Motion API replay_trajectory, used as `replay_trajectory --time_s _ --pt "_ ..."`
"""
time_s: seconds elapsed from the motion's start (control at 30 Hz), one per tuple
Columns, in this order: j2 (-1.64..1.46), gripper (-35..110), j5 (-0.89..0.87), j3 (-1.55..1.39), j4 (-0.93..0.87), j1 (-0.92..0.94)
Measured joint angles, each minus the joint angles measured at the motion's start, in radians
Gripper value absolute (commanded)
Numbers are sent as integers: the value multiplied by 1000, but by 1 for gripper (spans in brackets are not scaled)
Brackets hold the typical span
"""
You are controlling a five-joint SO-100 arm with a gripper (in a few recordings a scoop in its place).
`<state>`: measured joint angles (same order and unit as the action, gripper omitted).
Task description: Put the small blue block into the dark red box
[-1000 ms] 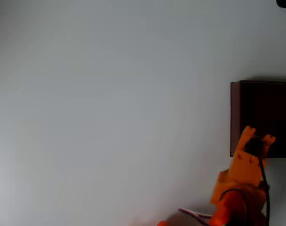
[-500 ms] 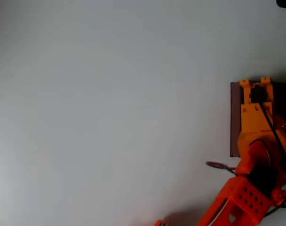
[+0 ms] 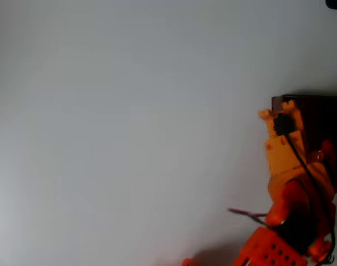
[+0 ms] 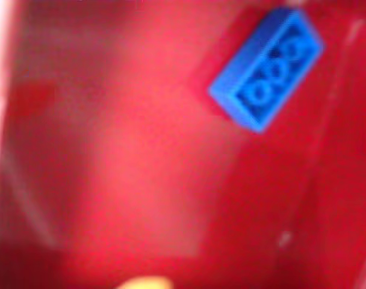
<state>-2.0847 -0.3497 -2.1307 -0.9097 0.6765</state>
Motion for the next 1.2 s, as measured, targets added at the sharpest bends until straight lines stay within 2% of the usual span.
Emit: replay_trajectory --time_s 0.2,0.43,0.57,0.8,0.97,1.2 --pt "-437 5 117 -160 -184 -123" --pt "-962 0 184 -351 -428 -411" --pt "-1181 0 227 -454 -502 -592" --pt "-1247 0 354 -568 -534 -891" --pt "-1261 0 379 -701 -500 -1058" --pt "-1267 0 377 -850 -443 -1117"
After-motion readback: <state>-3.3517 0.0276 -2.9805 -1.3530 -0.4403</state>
